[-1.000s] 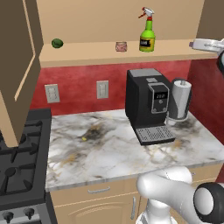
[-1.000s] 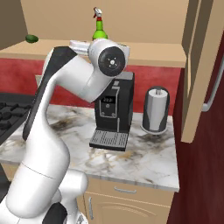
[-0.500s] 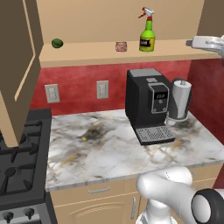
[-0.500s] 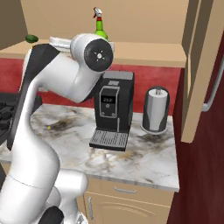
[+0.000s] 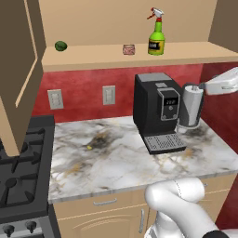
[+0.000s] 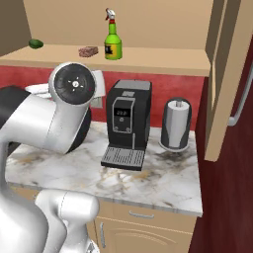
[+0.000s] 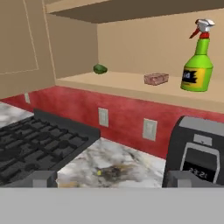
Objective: Pick the bar soap and spray from the cabinet and place them on the counter.
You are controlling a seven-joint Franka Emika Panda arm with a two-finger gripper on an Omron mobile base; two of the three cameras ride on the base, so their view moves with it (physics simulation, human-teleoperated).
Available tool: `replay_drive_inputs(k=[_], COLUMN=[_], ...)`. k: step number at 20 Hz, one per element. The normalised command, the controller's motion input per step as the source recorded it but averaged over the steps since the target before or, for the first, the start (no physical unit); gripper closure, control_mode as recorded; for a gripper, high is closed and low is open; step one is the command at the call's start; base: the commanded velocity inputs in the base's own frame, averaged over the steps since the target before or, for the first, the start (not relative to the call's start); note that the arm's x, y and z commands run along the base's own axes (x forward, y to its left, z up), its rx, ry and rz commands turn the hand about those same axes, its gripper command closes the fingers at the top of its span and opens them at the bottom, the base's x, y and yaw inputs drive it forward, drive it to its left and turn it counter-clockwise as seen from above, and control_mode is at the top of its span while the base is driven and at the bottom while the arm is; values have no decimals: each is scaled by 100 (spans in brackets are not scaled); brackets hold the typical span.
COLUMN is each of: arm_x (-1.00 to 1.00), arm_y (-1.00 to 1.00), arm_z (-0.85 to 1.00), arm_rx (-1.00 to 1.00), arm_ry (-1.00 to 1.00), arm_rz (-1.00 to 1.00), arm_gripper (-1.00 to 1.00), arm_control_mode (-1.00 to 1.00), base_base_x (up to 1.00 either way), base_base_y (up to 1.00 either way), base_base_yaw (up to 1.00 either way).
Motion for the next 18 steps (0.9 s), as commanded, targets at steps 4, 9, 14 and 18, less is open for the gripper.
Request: replay_drive_inputs(k=[4,9,14,18], arm_x=[28,61,27,18], arm_y=[11,0,0,0], arm_z=[-25,29,44,48], arm_rx=[-23,-4,6,11], arm_ry=[-8,-12,-8,-5], arm_rz=[2,-4,0,0], arm_gripper=[-100,-100,-100,-100], arm_control_mode=[-100,-100,-100,-100], base_base_x=[0,0,0,0], base_base_y=[0,0,0,0], base_base_yaw=[0,0,0,0])
